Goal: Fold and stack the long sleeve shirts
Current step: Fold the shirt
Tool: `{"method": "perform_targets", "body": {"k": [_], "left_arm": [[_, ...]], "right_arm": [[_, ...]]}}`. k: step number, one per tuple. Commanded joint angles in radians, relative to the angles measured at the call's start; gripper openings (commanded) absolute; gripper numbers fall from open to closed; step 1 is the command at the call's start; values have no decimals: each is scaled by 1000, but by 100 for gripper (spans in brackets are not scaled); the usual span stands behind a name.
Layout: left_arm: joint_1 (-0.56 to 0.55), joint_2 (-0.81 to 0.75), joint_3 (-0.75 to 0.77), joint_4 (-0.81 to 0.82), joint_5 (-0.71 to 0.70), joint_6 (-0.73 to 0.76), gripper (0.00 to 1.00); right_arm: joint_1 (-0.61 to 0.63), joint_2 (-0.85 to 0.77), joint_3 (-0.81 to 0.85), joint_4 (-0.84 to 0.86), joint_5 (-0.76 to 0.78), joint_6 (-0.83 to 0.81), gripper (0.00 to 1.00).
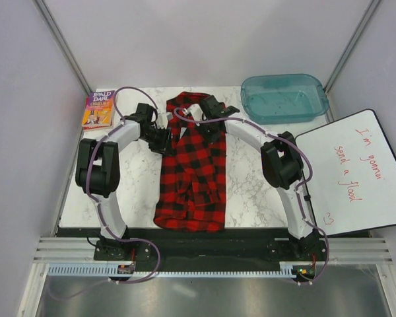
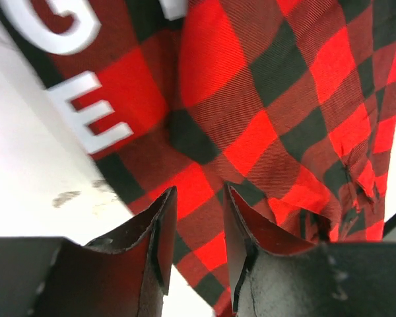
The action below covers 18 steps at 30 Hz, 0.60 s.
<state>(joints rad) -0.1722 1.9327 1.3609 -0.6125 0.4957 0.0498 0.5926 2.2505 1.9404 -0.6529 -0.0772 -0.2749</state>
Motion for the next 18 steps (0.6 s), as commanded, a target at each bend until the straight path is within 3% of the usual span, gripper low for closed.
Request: {"method": "perform_targets", "body": {"k": [1,6,10,18], "left_arm": [[-38,-9,-8,-26,-32,-67,41],[-46,83,39,-29,-106,-85,38],[-44,192,188,-90,-163,-85,35],[-30,310,343,-110,-192,-84,34]], "right_arm": [[-31,1,-66,-116,-127,78,9],[-57,110,-5,-117,-93,91,8],[-79,184,89,-114,-46,82,8],[-122,280,213,-82,1,65,8]]}}
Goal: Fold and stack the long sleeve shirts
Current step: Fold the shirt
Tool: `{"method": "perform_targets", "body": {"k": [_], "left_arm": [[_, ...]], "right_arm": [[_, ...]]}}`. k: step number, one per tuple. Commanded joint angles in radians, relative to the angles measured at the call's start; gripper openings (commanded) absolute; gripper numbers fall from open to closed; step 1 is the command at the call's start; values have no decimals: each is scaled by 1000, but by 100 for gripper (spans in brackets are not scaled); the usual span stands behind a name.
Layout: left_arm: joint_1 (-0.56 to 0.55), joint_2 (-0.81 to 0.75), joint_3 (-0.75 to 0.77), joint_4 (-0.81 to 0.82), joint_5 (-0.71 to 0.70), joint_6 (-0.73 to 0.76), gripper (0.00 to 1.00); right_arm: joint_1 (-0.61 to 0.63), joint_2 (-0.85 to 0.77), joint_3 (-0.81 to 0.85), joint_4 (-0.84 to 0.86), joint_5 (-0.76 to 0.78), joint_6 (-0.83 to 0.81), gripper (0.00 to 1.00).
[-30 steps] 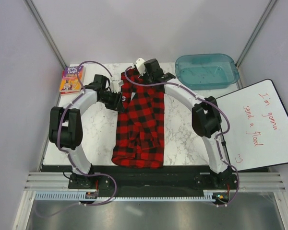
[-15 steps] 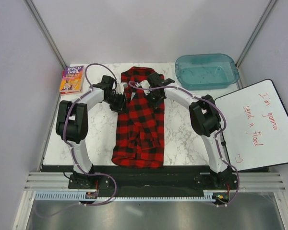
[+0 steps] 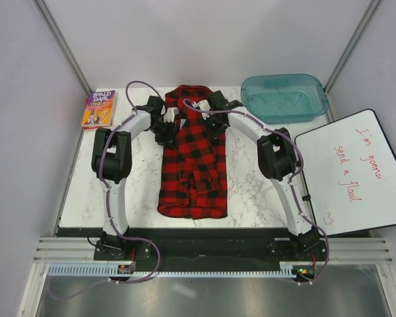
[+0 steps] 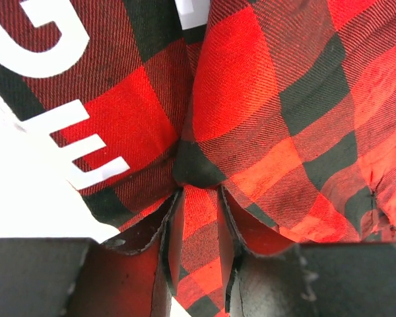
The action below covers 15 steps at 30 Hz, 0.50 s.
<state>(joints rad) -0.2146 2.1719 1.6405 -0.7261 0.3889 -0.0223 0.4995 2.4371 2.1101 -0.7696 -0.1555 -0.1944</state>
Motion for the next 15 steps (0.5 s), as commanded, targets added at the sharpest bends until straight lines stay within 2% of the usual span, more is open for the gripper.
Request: {"method": "perform_targets", "body": {"k": [1,5,6,8,9,10,11,12,13,14,15], "left_arm": [[18,87,94,-1,-84,-13,34],[26,103,157,-9,-36,-10,35],[26,98,207,-28,-19,-5,39],[23,65,274,-67,72,4,46],[24,40,315,-87,114,13,53],[23,-31,327,-96,151,19,57],[20,-75,329,-99,206,21,61],[18,-121,317,-101,235,89,75],[15,-179,299,-98,249,123,81],[14,-287,273,-88,284,163,86],[12,-353,201,-73,301,248,99]], "right_arm": [[-29,100,63,39,80,-19,8],[-33,119,168,36,85,-10,12],[-32,100,194,29,56,-2,14],[-23,-3,206,33,16,3,27],[-22,-45,197,39,-34,19,32],[-22,-90,188,64,-53,27,36],[-22,-178,176,81,-71,30,44],[-24,-228,134,102,-87,30,48],[-21,-278,99,171,-105,24,57],[-22,-380,58,212,-122,10,85],[-24,-432,12,255,-137,-2,92]]}}
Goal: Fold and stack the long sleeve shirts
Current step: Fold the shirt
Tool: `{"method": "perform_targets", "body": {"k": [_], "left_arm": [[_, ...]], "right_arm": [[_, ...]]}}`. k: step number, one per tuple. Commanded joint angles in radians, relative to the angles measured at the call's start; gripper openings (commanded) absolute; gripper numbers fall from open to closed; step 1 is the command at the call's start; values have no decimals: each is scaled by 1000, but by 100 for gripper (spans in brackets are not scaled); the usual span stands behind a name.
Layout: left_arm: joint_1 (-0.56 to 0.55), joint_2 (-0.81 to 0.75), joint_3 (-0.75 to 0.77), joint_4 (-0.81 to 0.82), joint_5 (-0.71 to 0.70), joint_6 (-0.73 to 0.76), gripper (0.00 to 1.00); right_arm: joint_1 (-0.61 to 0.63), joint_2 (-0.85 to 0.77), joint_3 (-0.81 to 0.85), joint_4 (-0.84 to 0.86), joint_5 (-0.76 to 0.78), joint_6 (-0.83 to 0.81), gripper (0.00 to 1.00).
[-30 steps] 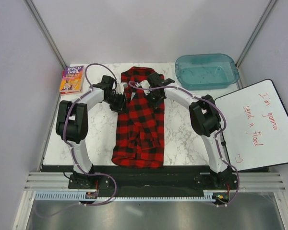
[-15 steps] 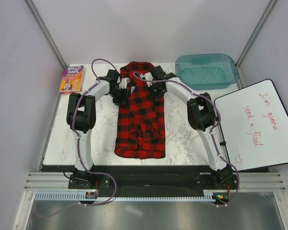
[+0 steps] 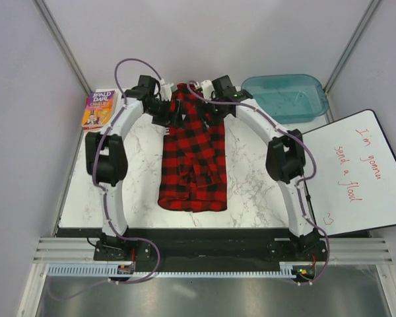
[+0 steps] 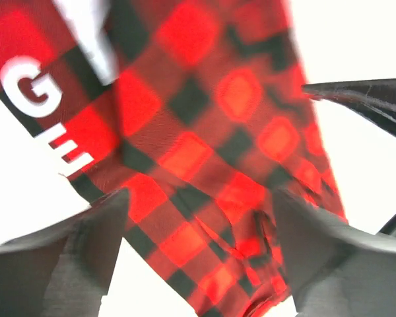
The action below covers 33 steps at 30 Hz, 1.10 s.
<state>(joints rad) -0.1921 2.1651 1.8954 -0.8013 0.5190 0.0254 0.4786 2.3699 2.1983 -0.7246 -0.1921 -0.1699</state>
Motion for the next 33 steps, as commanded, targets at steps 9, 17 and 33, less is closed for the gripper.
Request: {"method": "perform_targets", "body": {"k": [9,17,33], "left_arm": [[-6,-746,-507,-40,435,750,99],[-20,-1151,-1148,128,323,1140,99],[-184,-1101,-1457,326,125,1357,90]], "right_arm": [[18,-813,-748,342,-481,-540,98],[170,-1035,-1233,172,-423,-876,87],[380,-957,-1549,507,-257,-887,74]]}}
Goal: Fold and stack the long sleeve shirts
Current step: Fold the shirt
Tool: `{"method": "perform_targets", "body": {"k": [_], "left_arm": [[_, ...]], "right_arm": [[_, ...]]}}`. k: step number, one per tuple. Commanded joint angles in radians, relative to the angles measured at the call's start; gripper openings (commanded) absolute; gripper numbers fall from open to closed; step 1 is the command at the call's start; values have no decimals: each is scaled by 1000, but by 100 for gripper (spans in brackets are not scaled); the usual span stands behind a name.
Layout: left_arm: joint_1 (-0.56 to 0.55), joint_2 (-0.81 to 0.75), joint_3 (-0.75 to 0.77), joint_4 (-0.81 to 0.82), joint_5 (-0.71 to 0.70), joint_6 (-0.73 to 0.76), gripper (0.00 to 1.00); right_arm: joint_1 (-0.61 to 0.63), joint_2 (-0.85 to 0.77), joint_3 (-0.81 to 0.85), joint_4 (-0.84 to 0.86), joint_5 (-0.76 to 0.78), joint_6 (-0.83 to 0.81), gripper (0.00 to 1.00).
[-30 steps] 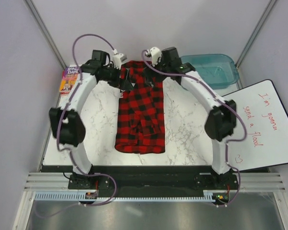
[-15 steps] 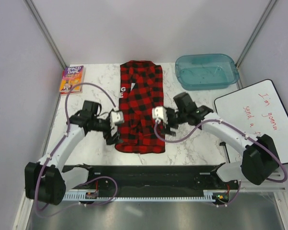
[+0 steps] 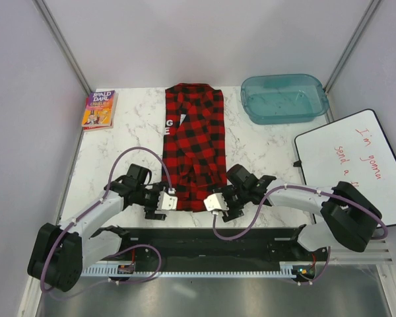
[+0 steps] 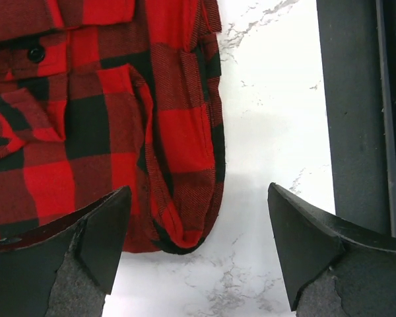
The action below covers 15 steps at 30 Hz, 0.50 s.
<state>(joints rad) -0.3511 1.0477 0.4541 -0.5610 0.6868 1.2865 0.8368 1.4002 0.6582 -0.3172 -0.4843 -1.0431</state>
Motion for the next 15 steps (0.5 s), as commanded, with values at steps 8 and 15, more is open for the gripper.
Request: {"method": "perform_targets", "body": {"k": [8,15], "left_arm": [[-75,93,-14,134,-98,93,81],[-78,178,-8,180,-157,85,52]], "right_arm": [[41,46,14,99,128,31,74],[87,126,40,66,211,54,59]]}}
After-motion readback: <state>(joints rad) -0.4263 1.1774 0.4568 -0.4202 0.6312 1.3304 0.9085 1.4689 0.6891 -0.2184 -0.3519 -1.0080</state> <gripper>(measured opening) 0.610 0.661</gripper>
